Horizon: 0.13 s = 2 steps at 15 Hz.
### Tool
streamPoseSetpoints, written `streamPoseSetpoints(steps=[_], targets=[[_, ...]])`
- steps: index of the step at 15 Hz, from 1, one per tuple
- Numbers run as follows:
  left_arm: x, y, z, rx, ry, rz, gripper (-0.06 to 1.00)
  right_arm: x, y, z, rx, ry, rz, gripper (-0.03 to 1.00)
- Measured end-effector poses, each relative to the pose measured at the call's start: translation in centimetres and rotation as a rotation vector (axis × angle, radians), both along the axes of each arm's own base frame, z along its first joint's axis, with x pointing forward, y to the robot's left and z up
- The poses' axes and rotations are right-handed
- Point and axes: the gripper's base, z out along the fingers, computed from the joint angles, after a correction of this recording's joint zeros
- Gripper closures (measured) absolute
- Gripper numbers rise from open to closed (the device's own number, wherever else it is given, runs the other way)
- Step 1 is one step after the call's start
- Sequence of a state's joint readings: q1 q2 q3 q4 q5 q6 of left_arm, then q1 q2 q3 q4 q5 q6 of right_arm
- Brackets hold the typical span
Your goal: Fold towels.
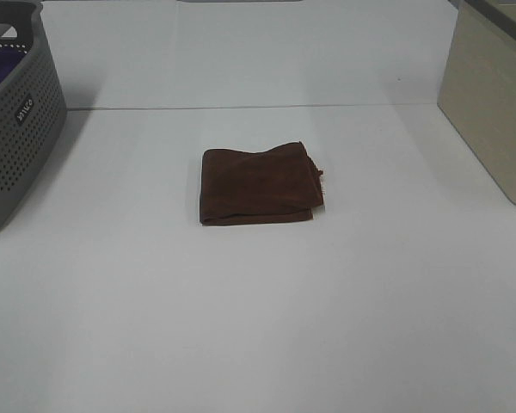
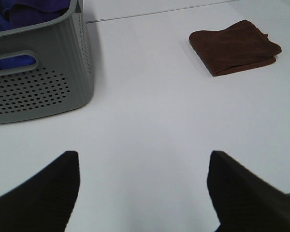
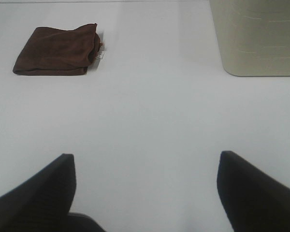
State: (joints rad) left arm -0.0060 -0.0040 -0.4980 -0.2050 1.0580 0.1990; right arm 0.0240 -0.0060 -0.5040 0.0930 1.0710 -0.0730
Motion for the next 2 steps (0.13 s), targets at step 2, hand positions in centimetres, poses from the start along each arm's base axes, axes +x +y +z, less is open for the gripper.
streamPoseSetpoints(steps=[2], targets=[[0.0,0.0,0.0,0.0,0.0,0.0,0.24,0.0,0.0,0.0,0.0,0.0,0.0,0.21]])
